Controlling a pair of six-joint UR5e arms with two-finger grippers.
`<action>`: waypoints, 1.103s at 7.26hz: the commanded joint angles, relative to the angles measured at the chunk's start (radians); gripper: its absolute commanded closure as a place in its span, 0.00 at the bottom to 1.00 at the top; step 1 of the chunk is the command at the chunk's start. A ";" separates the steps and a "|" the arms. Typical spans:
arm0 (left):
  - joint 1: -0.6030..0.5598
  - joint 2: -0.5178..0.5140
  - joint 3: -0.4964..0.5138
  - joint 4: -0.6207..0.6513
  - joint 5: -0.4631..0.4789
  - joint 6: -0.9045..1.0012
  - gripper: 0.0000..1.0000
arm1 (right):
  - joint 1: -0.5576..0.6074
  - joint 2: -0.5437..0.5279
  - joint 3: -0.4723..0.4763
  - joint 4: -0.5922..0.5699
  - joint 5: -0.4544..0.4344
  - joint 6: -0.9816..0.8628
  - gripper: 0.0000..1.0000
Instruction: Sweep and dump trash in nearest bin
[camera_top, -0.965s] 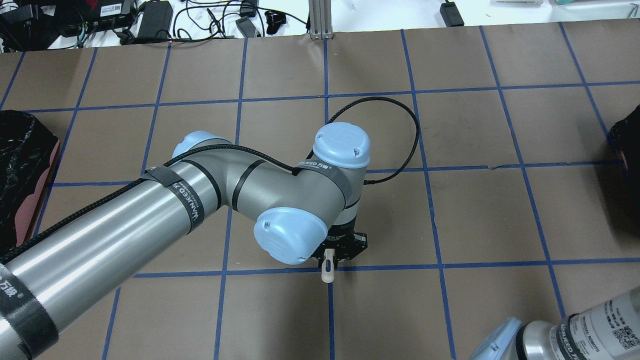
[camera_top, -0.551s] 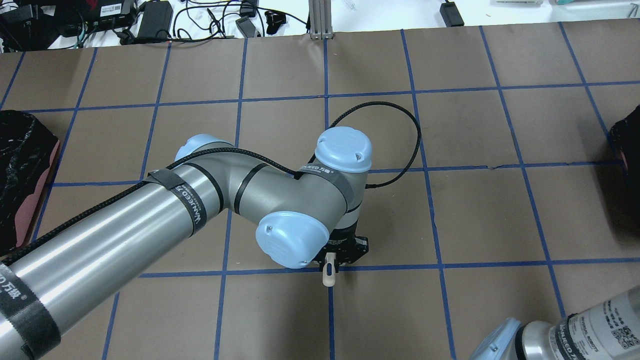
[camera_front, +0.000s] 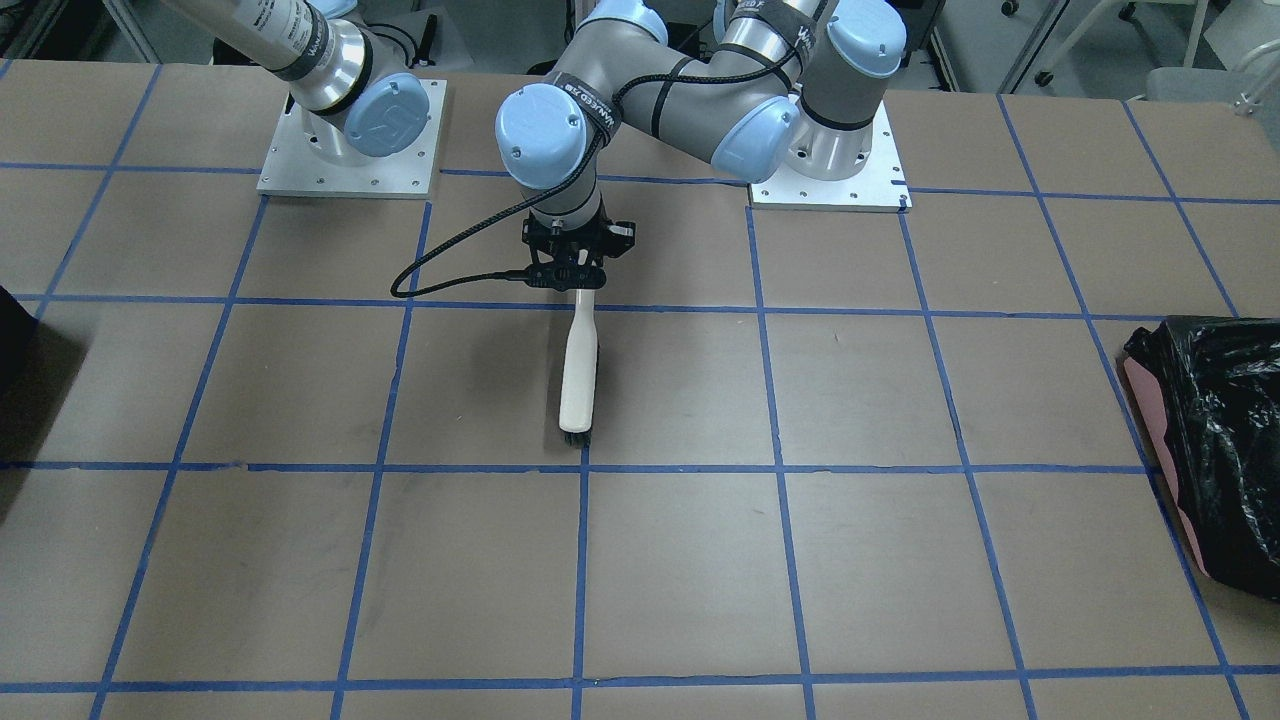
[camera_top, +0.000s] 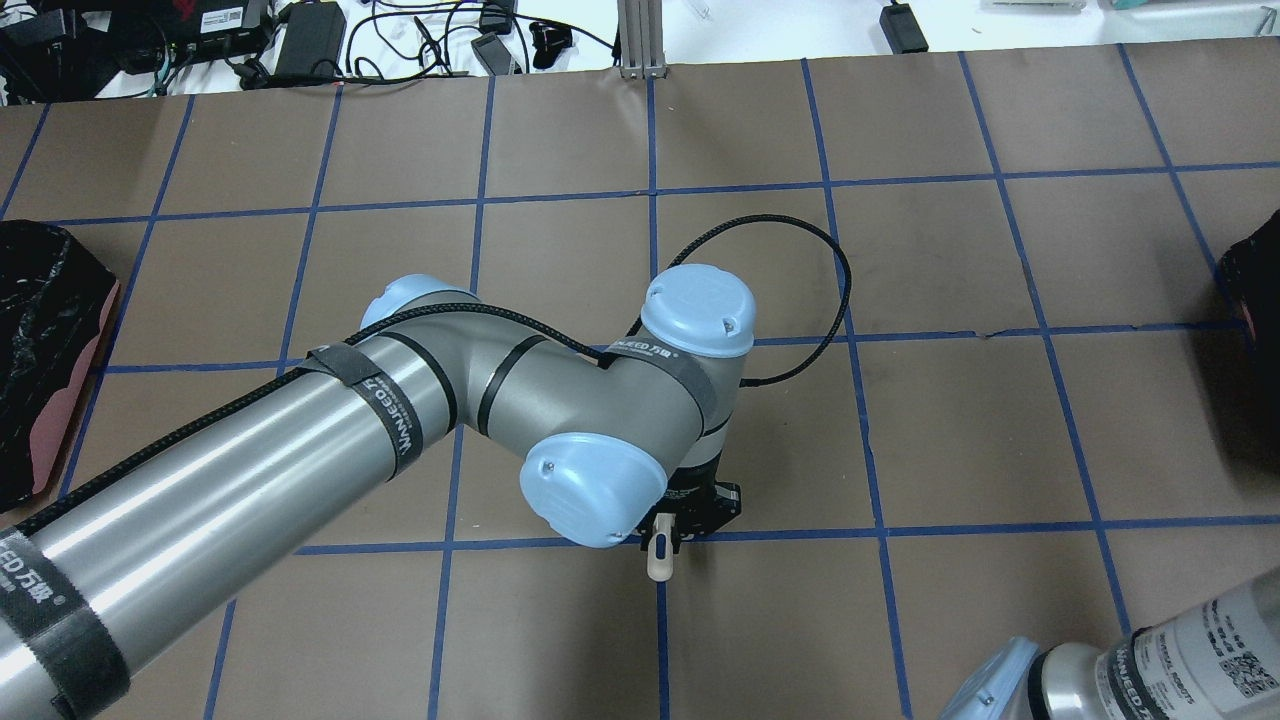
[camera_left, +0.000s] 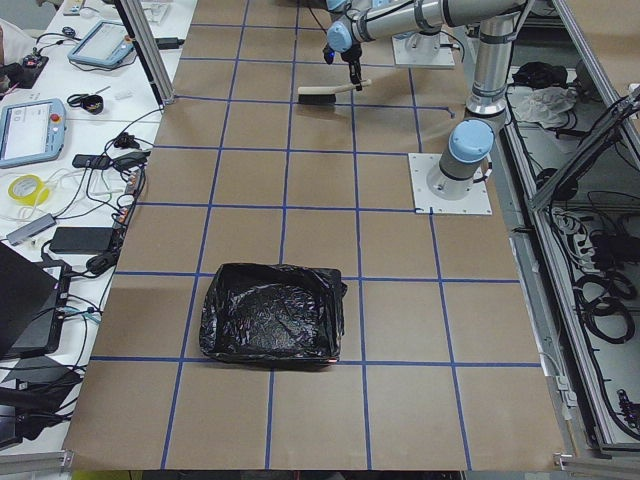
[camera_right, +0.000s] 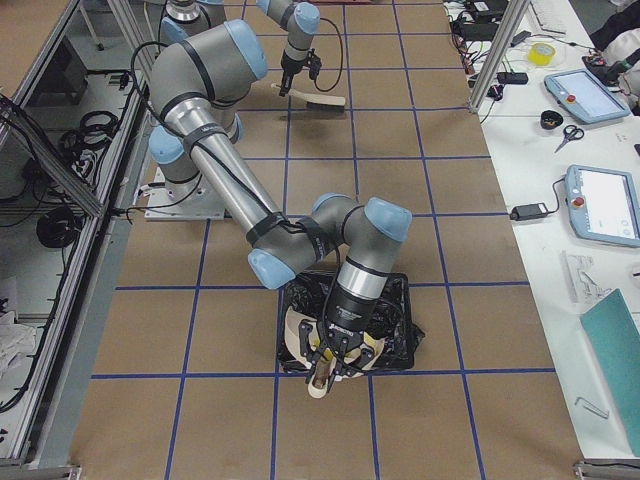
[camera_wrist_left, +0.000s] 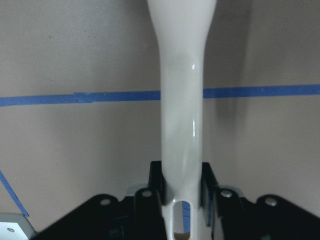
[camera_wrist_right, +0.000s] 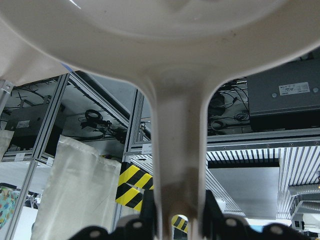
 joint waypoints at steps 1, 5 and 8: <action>0.000 -0.006 0.000 -0.001 -0.001 0.000 1.00 | 0.047 0.002 0.000 -0.022 -0.035 0.001 1.00; 0.000 -0.015 0.001 -0.001 -0.005 0.001 0.73 | 0.130 -0.003 -0.001 -0.012 -0.065 -0.015 1.00; 0.000 -0.008 0.003 -0.001 0.001 0.009 0.63 | 0.133 -0.021 0.008 -0.011 -0.063 -0.024 1.00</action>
